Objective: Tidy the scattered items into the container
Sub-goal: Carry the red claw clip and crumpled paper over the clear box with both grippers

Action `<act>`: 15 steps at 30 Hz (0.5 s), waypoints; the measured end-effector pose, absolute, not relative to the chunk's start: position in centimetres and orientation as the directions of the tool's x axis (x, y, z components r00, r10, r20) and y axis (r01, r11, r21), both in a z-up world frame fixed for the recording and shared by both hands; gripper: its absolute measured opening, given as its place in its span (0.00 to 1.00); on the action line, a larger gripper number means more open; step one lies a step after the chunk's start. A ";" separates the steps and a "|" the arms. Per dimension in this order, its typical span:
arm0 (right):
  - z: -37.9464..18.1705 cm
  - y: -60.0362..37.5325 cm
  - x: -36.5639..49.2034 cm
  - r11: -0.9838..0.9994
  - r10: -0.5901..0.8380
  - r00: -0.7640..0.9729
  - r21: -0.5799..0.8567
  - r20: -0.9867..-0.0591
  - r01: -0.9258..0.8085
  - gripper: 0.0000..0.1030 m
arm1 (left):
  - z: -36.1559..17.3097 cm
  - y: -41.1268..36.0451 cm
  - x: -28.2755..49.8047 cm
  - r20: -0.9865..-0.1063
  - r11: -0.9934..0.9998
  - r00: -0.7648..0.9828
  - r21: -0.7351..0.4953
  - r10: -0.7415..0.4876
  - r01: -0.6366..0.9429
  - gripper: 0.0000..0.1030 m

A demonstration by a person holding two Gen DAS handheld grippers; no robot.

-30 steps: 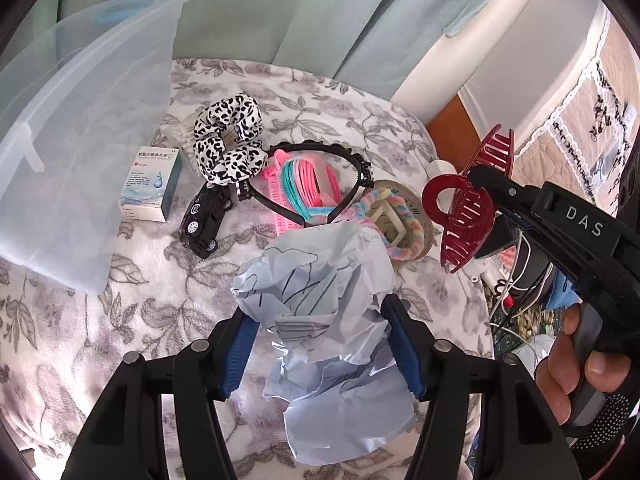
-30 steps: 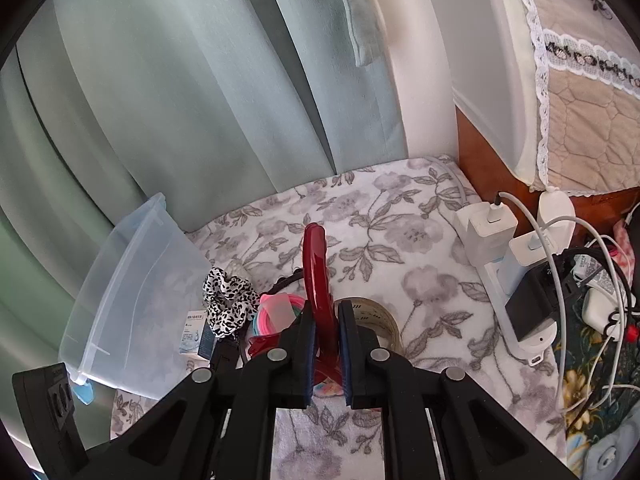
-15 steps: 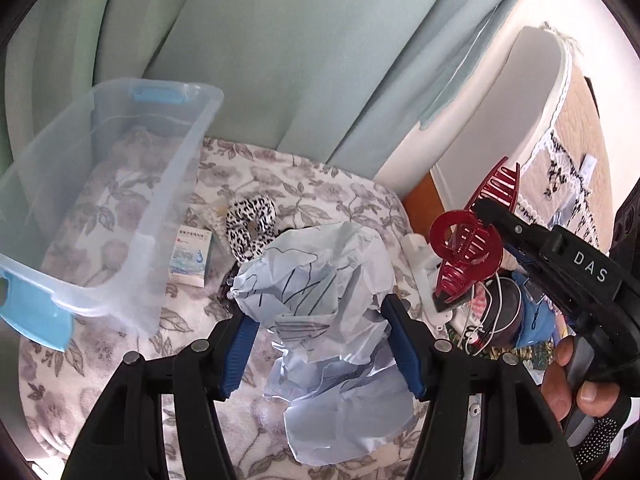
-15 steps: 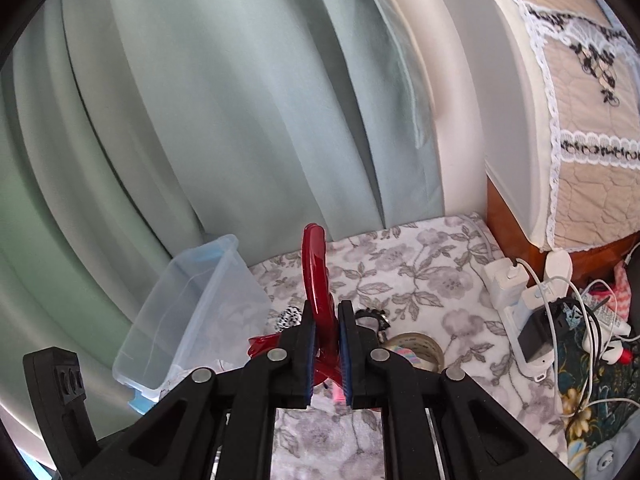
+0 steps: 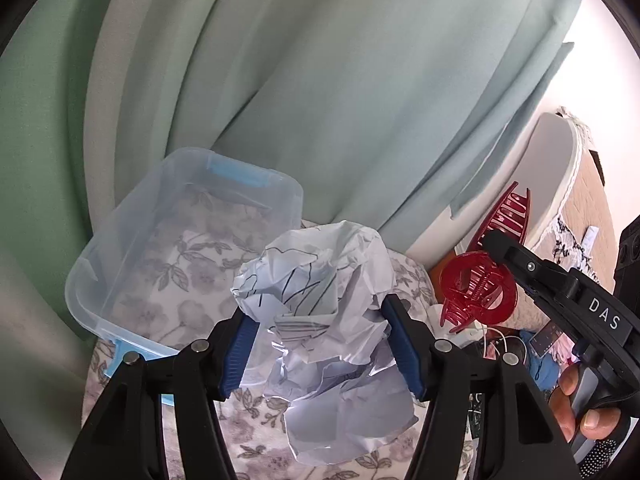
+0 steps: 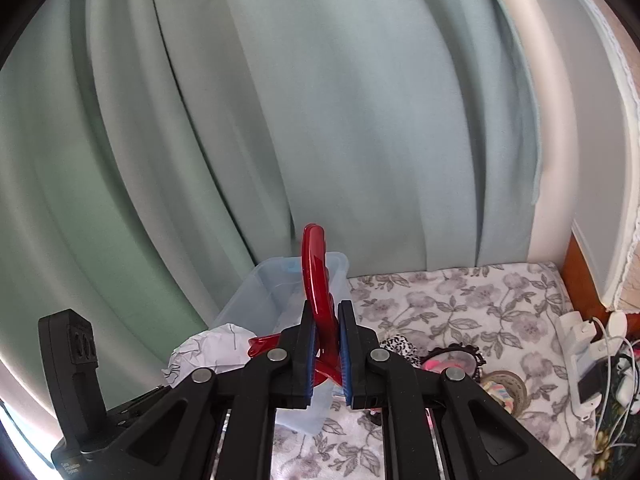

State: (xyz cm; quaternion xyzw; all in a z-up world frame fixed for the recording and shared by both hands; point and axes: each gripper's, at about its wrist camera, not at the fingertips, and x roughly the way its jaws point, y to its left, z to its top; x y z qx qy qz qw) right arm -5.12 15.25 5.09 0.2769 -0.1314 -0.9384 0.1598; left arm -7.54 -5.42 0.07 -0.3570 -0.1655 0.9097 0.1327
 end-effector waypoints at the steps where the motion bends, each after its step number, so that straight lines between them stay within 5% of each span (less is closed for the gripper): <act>1: 5.3 14.6 -5.3 -0.913 -0.380 -0.792 0.328 -0.478 0.240 0.11 | 0.1 -6.1 -7.6 -0.605 -0.911 -0.715 -0.396 0.351 -0.112 0.62; 15: 5.1 6.8 -9.3 -0.885 -0.464 -0.718 0.296 -0.519 0.358 0.11 | -1.2 -12.9 -9.7 -0.629 -0.918 -0.732 -0.396 0.260 0.015 0.62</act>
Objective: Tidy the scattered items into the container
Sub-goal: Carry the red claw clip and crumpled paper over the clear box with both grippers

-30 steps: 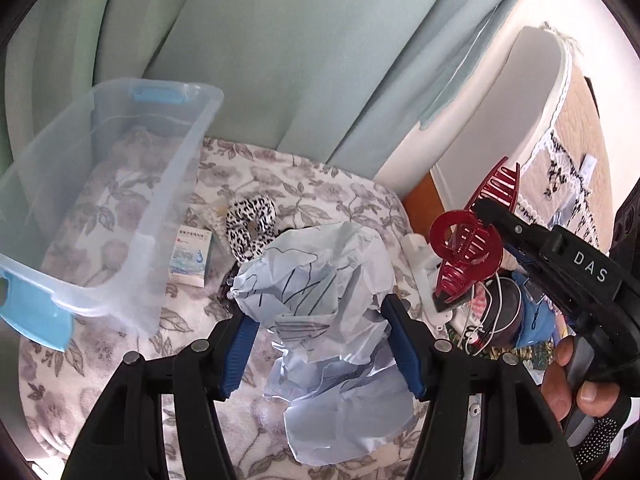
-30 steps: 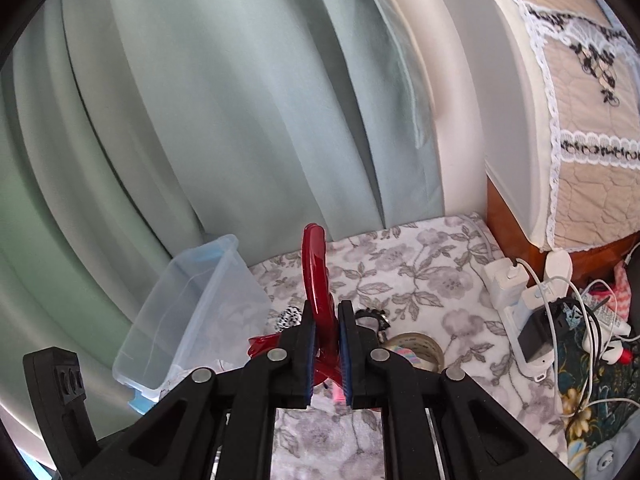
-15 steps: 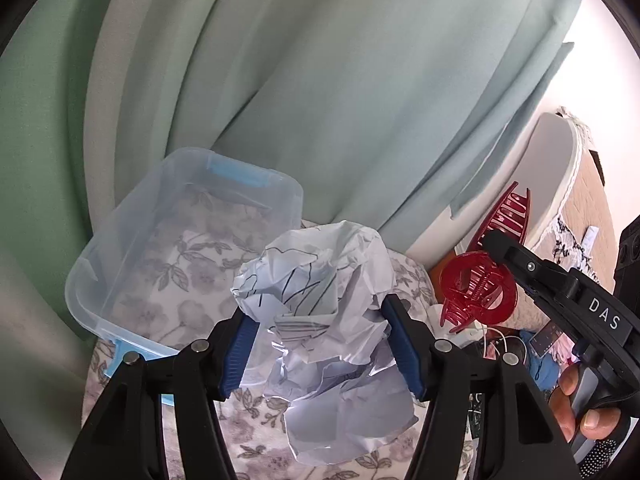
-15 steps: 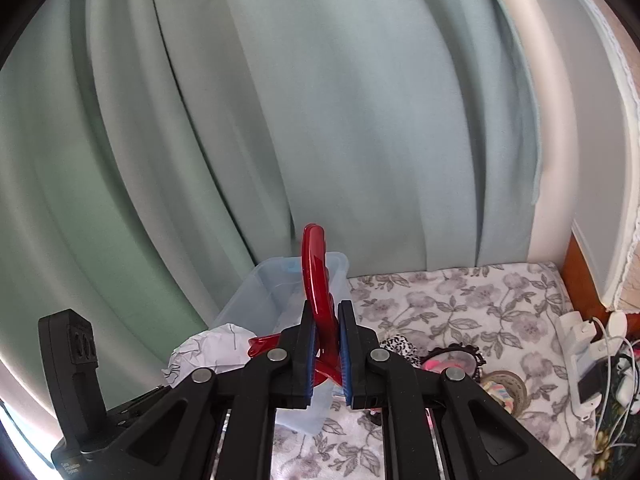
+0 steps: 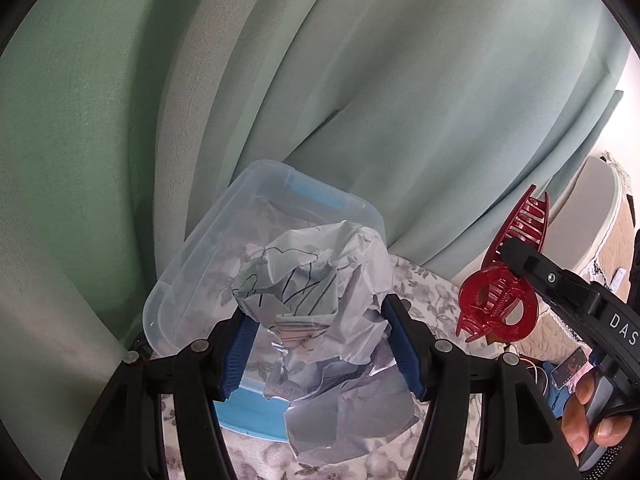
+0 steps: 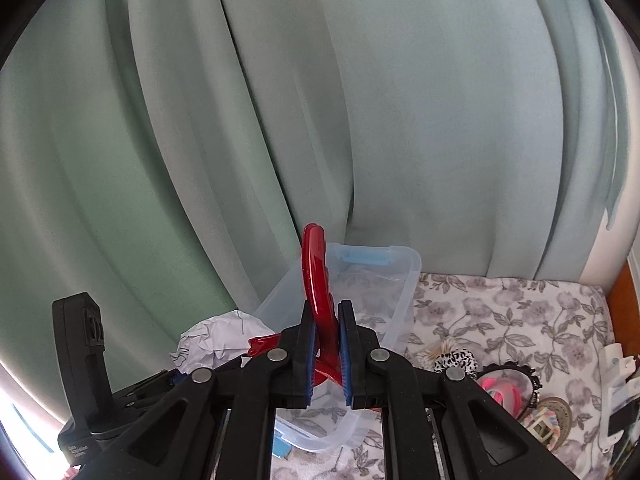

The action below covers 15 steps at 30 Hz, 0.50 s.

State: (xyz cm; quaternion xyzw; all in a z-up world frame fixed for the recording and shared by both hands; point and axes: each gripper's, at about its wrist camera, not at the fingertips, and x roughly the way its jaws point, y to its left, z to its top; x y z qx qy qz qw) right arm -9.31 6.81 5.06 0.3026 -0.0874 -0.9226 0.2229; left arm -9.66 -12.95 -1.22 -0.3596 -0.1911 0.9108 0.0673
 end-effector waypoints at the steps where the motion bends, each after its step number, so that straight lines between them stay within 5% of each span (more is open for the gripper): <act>1: 4.9 6.5 -9.7 -0.884 -0.467 -0.713 0.295 -0.524 0.362 0.11 | -1.5 -13.2 -9.8 -0.634 -0.918 -0.730 -0.395 0.256 0.021 0.62; 15: 0.8 2.4 -13.6 -0.889 -0.453 -0.633 0.265 -0.628 0.372 0.11 | -5.6 -15.6 -12.3 -0.731 -0.921 -0.657 -0.362 0.184 0.146 0.63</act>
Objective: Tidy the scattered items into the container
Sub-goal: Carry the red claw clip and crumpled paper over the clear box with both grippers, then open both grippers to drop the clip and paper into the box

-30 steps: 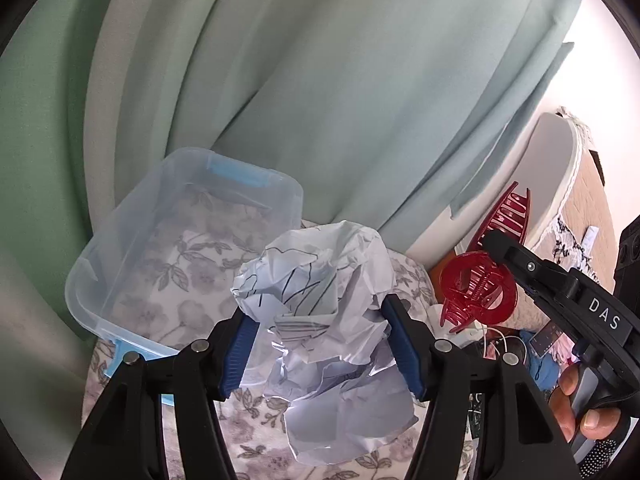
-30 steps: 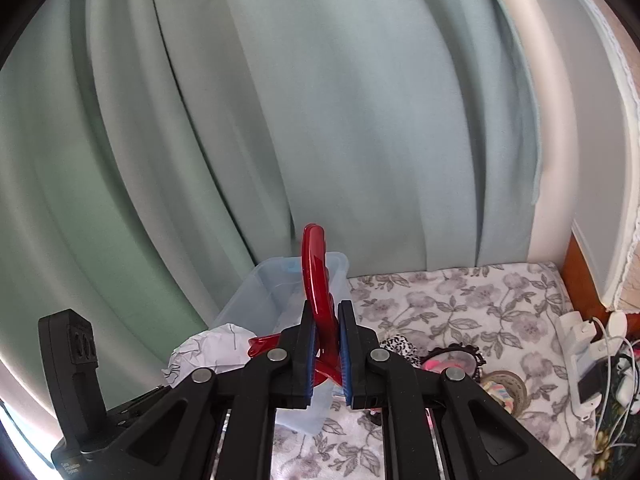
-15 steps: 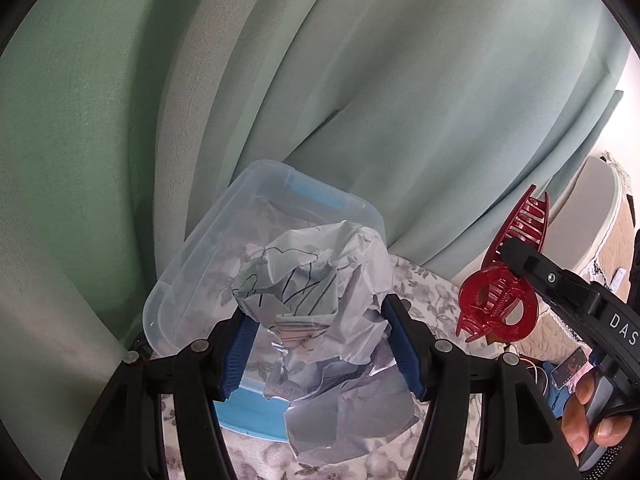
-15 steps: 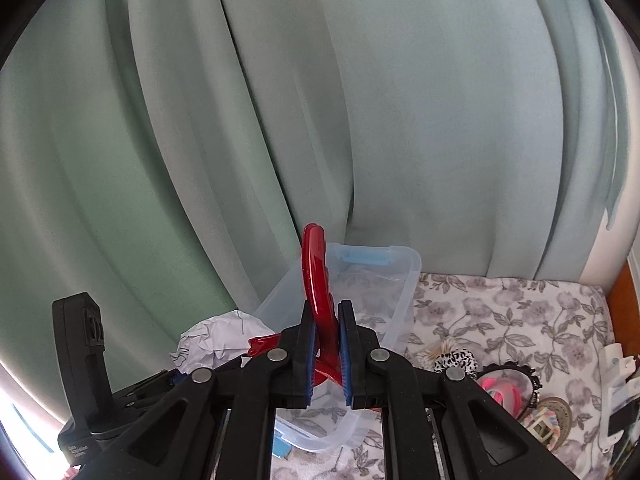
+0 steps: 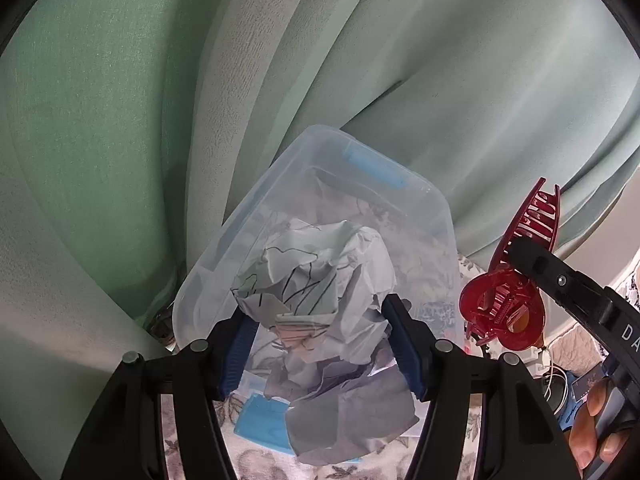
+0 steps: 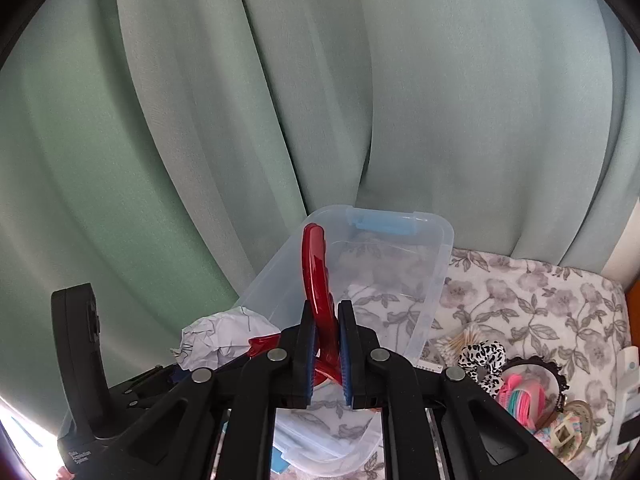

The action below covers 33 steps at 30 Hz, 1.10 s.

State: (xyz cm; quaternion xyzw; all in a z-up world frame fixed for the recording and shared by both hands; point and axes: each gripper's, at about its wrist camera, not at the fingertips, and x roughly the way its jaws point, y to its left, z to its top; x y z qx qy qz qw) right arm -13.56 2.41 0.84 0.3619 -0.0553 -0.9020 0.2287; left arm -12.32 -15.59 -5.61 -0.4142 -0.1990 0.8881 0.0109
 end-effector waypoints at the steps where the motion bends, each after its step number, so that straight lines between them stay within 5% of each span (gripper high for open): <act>1: 0.9 2.2 -13.7 -0.890 -0.451 -0.630 0.263 -0.632 0.373 0.11 | -5.8 -15.7 -12.6 -0.735 -0.921 -0.654 -0.358 0.178 0.151 0.63; 17: -0.1 1.2 -15.8 -0.900 -0.421 -0.594 0.235 -0.685 0.367 0.16 | -6.1 -15.2 -14.4 -0.777 -0.929 -0.608 -0.327 0.161 0.172 0.70; 22: 0.3 1.8 -15.8 -0.903 -0.419 -0.604 0.240 -0.678 0.358 0.43 | -6.1 -14.7 -14.6 -0.780 -0.932 -0.605 -0.322 0.160 0.167 0.80; 33: 0.2 3.4 -15.8 -0.910 -0.410 -0.610 0.261 -0.678 0.322 0.57 | -5.3 -14.6 -14.5 -0.760 -0.937 -0.631 -0.314 0.153 0.151 0.94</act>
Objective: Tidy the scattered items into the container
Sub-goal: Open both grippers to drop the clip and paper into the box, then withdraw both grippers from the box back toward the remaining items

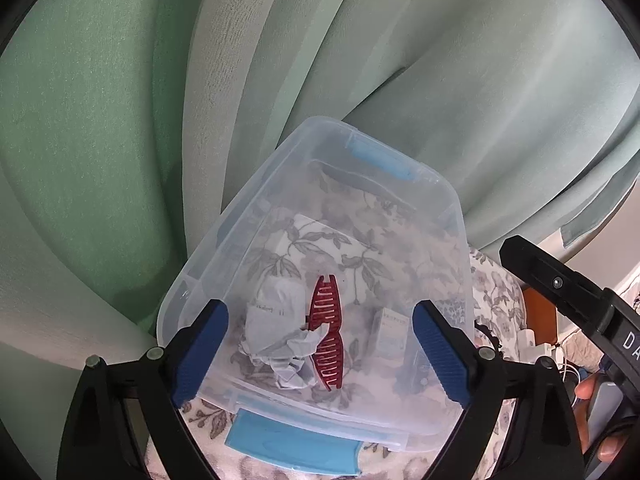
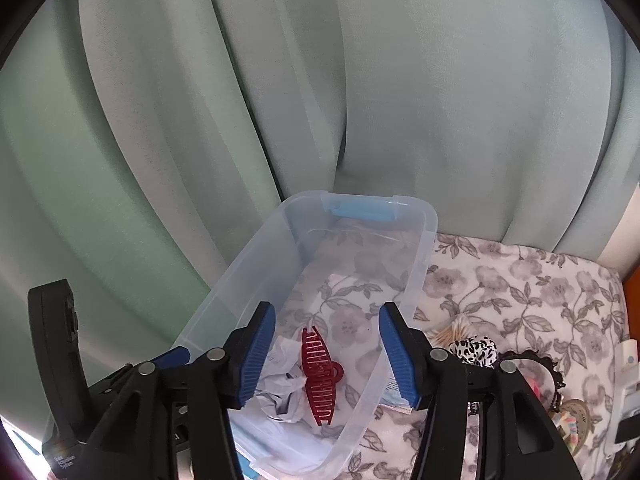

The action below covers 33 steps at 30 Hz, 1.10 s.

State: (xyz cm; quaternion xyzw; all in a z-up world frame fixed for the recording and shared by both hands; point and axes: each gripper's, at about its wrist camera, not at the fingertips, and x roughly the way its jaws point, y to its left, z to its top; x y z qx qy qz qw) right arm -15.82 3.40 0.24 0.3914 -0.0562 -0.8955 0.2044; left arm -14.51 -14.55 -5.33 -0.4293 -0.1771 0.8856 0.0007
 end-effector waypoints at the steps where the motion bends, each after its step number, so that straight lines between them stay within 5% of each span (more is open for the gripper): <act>1: 0.2 3.5 -15.8 -0.911 -0.409 -0.611 0.262 -0.678 0.319 0.58 | -5.4 -14.3 -14.6 -0.761 -0.939 -0.631 -0.310 0.151 0.150 0.97; 19: 1.3 7.7 -12.7 -0.915 -0.403 -0.663 0.286 -0.631 0.284 0.95 | -2.4 -12.0 -12.1 -0.708 -0.963 -0.699 -0.245 0.101 0.109 1.00; 33: 3.6 12.8 -7.5 -0.940 -0.335 -0.785 0.248 -0.521 0.236 1.00 | 0.3 -7.0 -8.7 -0.650 -0.979 -0.754 -0.197 0.094 0.047 1.00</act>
